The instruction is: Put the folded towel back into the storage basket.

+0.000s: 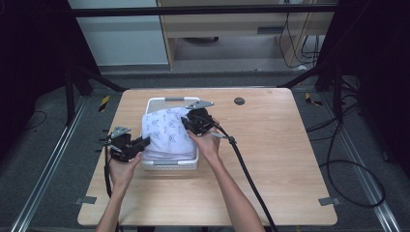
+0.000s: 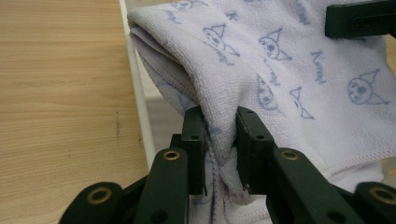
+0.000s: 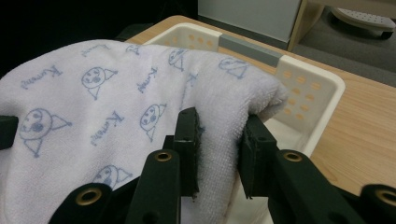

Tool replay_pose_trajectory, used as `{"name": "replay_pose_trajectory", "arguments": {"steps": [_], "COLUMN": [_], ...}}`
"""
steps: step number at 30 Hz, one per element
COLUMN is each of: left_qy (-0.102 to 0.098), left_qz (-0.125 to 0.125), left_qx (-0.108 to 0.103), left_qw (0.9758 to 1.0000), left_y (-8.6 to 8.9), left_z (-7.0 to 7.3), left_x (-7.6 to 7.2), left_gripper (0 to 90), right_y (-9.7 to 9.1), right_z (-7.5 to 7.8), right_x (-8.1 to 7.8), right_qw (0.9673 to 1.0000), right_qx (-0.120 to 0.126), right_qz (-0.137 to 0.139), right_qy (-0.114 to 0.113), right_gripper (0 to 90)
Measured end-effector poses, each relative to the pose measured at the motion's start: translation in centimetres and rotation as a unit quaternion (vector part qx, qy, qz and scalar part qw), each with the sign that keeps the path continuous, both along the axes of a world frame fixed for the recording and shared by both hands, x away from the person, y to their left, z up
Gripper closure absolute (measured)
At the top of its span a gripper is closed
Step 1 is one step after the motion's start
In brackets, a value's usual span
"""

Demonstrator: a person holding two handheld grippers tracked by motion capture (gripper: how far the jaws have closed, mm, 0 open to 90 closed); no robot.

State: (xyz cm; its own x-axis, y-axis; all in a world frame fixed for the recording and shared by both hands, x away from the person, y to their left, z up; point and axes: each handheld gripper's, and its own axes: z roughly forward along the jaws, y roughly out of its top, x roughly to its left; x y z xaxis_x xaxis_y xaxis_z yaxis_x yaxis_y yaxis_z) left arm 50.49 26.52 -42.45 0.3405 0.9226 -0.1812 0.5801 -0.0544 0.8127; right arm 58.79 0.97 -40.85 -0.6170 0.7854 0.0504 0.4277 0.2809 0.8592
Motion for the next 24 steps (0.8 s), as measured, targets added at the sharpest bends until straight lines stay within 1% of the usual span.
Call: {"name": "replay_pose_trajectory", "arguments": {"steps": [3, 7, 15, 17, 19, 20, 21, 22, 24], "left_qy": [0.006, 0.014, 0.027, 0.036, 0.034, 0.028, 0.02, 0.015, 0.003], "left_qz": [-0.003, -0.006, -0.005, -0.007, -0.001, 0.003, 0.007, 0.007, 0.011], "left_qx": [0.006, 0.015, 0.026, 0.026, 0.034, 0.042, 0.042, 0.038, 0.037], "left_qw": [1.0, 0.9998, 0.9993, 0.999, 0.9988, 0.9987, 0.9989, 0.9991, 0.9992], "left_y": [-0.3, -0.6, -0.7, -0.7, -0.8, -0.8, -0.8, -0.7, -0.5], "left_z": [-0.3, -0.7, -1.1, -1.2, -1.2, -1.1, -0.9, -0.6, -0.1], "left_x": [0.1, 0.3, 0.6, 0.7, 0.7, 0.6, 0.5, 0.4, 0.1], "left_gripper": [74.2, 74.1, 73.7, 72.2, 69.2, 67.9, 67.6, 65.5, 64.5], "right_y": [-0.1, -0.2, -0.1, 0.0, 0.0, 0.0, -0.1, -0.1, -0.3], "right_z": [-0.5, -1.2, -2.1, -2.3, -2.5, -2.5, -2.6, -2.6, -2.5], "right_x": [0.1, 0.2, 0.3, 0.3, 0.4, 0.4, 0.4, 0.4, 0.3], "right_qw": [1.0, 0.9999, 0.9995, 0.9993, 0.9989, 0.9987, 0.9987, 0.9988, 0.9988], "right_qx": [0.001, -0.006, -0.023, -0.029, -0.039, -0.042, -0.042, -0.044, -0.045], "right_qz": [-0.004, -0.008, -0.006, -0.006, -0.005, -0.005, -0.006, -0.007, -0.007], "right_qy": [0.002, 0.014, 0.021, 0.023, 0.026, 0.028, 0.029, 0.021, 0.015], "right_gripper": [71.5, 71.0, 68.9, 67.4, 64.8, 63.1, 60.1, 56.7, 53.5]}}
